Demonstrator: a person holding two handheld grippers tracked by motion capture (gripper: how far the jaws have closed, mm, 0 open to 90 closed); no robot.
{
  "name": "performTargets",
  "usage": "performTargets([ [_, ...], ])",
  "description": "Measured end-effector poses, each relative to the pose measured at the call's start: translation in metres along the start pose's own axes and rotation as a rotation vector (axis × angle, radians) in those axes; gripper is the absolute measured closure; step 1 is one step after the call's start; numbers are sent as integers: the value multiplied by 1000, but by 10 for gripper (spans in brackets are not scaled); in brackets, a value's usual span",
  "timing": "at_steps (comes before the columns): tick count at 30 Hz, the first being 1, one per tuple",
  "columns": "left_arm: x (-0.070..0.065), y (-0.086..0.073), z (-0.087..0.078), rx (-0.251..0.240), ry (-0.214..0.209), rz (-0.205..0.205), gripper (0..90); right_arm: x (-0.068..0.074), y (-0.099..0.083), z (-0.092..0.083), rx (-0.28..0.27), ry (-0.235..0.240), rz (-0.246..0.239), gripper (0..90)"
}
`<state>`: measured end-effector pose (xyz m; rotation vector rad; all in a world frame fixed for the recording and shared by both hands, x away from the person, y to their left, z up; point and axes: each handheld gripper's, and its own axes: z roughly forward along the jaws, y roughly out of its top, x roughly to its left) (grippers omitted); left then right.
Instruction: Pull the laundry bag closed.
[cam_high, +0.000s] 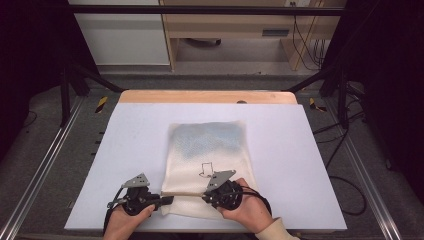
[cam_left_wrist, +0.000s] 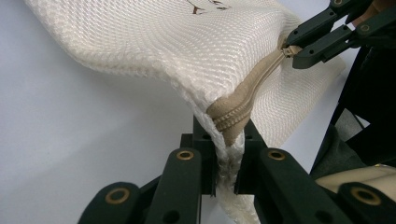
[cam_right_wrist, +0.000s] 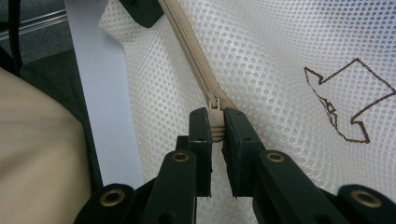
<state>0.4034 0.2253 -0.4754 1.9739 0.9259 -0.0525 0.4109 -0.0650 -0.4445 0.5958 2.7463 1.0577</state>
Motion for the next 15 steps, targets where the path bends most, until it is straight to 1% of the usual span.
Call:
performTargets([
  [3,0,0,-1,0,2,3,823,-1,-1,-1,1,0,-3,820],
  [7,0,0,0,0,2,2,823,-2,-3,-4,-1,-5,10,820],
  [12,-1,0,0,1,1,3,823,-1,-5,-3,-8,-1,15,820],
  [13,0,0,0,1,3,4,823,-1,-5,-4,-2,-3,13,820],
  [14,0,0,-1,0,3,3,823,-1,-5,-6,-4,-7,21,820],
  [15,0,0,-1,-1,3,2,823,-2,-6,-7,-8,-8,16,821],
])
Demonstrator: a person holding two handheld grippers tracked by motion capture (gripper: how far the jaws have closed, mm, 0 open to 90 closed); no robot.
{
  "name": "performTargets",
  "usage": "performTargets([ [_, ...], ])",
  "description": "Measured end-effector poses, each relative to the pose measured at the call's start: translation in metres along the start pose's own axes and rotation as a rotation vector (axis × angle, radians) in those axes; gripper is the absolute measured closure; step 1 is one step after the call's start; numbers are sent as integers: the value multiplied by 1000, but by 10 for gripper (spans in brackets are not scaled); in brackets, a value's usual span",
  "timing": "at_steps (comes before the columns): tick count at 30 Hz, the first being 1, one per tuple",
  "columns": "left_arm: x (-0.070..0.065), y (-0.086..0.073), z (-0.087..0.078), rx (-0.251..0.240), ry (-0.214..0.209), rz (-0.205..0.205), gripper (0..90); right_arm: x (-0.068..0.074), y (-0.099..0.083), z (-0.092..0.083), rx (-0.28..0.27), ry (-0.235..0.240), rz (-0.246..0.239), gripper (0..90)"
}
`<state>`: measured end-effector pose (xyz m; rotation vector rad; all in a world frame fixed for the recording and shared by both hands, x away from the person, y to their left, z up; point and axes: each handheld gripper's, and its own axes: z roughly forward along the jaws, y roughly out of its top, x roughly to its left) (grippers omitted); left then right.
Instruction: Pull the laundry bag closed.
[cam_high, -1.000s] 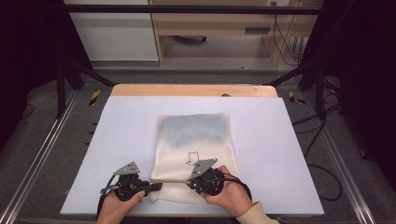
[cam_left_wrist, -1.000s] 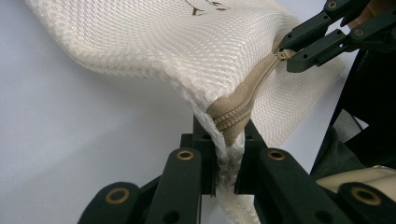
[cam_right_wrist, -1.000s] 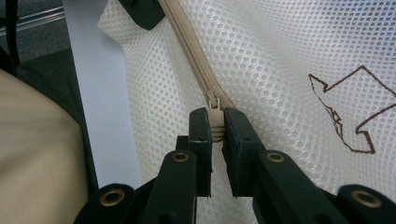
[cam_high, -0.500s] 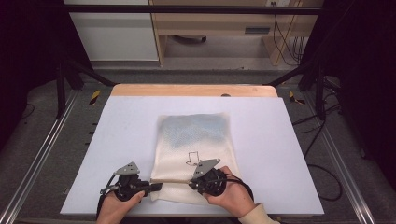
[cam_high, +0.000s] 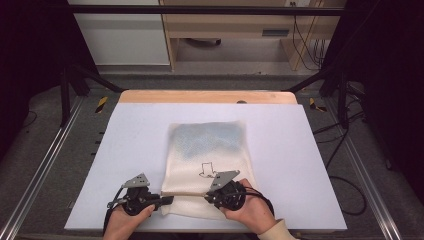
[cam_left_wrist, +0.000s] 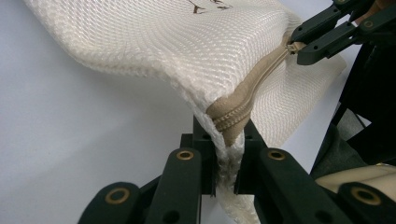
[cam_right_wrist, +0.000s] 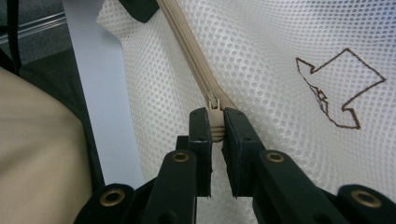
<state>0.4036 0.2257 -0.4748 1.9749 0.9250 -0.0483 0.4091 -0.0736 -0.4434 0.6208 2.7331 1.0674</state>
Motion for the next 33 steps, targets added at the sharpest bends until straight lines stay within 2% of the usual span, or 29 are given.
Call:
performTargets([
  [6,-1,0,0,1,0,6,823,-3,-5,-5,4,-9,21,820],
  [17,-2,0,1,7,0,8,823,-3,-9,-8,-2,-18,20,820],
  [33,-4,-1,1,10,0,16,822,-5,-16,-12,-1,-27,49,820],
])
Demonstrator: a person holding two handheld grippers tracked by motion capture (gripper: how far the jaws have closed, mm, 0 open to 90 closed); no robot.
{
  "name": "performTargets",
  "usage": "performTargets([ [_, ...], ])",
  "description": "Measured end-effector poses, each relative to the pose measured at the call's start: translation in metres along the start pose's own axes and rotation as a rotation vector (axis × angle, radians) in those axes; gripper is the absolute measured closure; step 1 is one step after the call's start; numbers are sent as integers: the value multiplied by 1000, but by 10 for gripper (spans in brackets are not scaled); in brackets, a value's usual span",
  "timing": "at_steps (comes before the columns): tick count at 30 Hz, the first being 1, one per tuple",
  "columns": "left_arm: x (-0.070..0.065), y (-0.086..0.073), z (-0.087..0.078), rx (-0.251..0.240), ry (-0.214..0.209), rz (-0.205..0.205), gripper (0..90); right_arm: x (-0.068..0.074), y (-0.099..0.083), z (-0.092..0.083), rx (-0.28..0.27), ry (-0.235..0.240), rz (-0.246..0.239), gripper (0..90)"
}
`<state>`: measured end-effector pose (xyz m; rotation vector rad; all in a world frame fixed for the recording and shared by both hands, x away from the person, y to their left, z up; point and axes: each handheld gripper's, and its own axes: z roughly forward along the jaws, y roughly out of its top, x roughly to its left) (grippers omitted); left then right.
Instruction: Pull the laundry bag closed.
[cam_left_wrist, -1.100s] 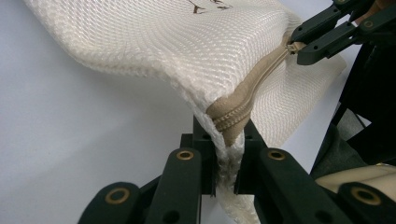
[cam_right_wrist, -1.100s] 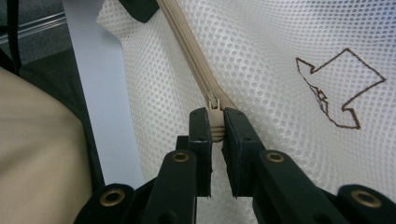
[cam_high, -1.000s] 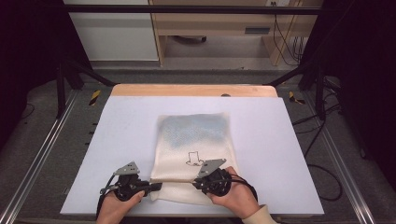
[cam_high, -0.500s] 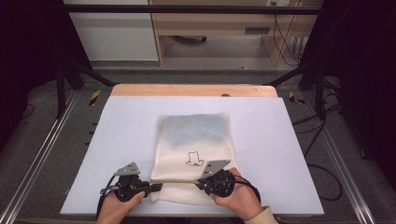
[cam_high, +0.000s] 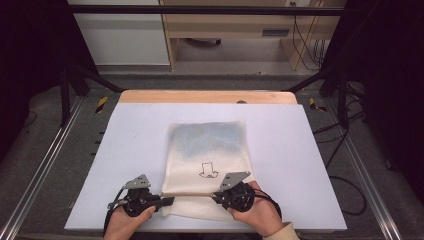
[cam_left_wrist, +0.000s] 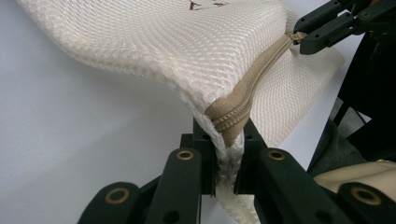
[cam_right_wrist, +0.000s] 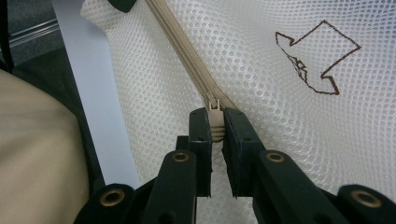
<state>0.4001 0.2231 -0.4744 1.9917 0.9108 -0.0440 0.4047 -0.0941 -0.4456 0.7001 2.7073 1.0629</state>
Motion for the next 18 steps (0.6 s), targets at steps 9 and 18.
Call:
performTargets([
  [9,0,0,1,3,2,1,823,1,0,1,5,-7,-7,820],
  [18,-1,1,0,2,0,7,823,1,-1,0,-1,-3,-5,820],
])
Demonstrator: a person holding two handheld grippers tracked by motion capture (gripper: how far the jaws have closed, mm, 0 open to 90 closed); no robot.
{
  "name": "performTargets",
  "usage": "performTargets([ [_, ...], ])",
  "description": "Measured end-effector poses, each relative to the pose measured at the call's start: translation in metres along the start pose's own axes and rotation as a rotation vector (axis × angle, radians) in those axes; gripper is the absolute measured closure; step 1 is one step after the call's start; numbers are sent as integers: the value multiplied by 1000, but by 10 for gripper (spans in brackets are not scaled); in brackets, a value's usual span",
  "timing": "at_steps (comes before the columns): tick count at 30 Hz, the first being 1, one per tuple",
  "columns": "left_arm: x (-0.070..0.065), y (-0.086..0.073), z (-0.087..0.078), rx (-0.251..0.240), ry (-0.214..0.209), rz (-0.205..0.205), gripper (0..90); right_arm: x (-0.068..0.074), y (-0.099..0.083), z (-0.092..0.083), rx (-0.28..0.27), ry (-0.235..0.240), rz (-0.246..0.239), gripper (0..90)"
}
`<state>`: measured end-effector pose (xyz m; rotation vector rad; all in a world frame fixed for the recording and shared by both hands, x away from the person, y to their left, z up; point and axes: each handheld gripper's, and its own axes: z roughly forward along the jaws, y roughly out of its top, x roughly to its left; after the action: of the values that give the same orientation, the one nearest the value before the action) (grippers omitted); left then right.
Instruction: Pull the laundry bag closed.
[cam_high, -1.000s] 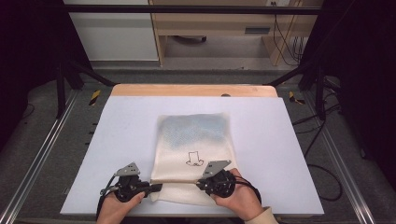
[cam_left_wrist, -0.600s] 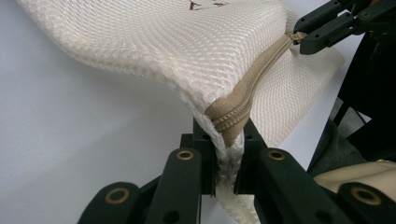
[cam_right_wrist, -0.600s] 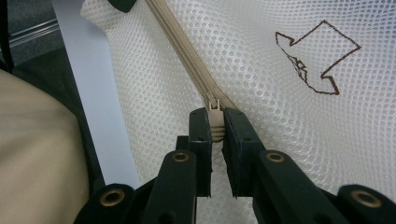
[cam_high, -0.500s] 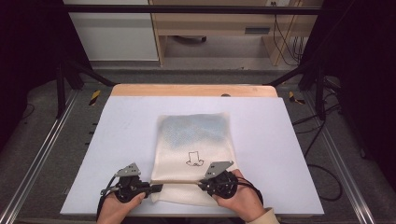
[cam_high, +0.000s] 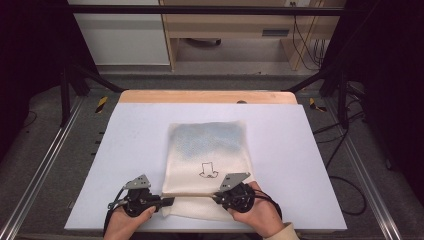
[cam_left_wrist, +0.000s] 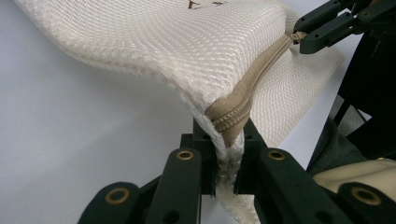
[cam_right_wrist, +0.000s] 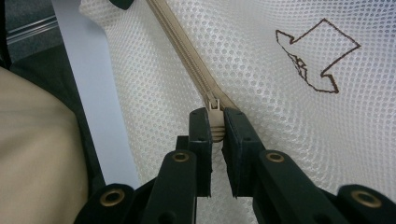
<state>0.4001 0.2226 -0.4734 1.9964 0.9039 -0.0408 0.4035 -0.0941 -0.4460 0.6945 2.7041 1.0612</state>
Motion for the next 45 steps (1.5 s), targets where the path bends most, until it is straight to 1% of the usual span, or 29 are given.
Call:
performTargets([
  [6,0,0,0,1,1,0,823,0,0,0,-1,4,-1,820],
  [9,-1,0,-1,-1,-3,0,823,-1,-1,-1,6,-3,0,820],
  [21,0,1,-1,-2,-2,3,823,-1,-1,-1,-1,1,4,821],
  [24,-1,1,-1,-4,-2,1,823,-2,-1,-2,1,-1,-4,820],
  [26,-1,0,-1,-7,-1,0,823,-2,-2,-2,10,-11,1,820],
  [31,-1,1,-1,-7,-5,2,823,-4,-5,-5,-3,-11,15,820],
  [36,-1,1,-2,-10,-3,4,823,-4,-5,-8,-4,-14,18,820],
  [38,0,1,-2,-11,-2,4,823,-4,-6,-8,-2,-22,23,820],
  [43,-1,1,-2,-11,-5,4,823,-8,-10,-10,-7,-21,26,820],
  [45,-1,1,-2,-12,-6,5,823,-7,-10,-11,-2,-31,28,820],
])
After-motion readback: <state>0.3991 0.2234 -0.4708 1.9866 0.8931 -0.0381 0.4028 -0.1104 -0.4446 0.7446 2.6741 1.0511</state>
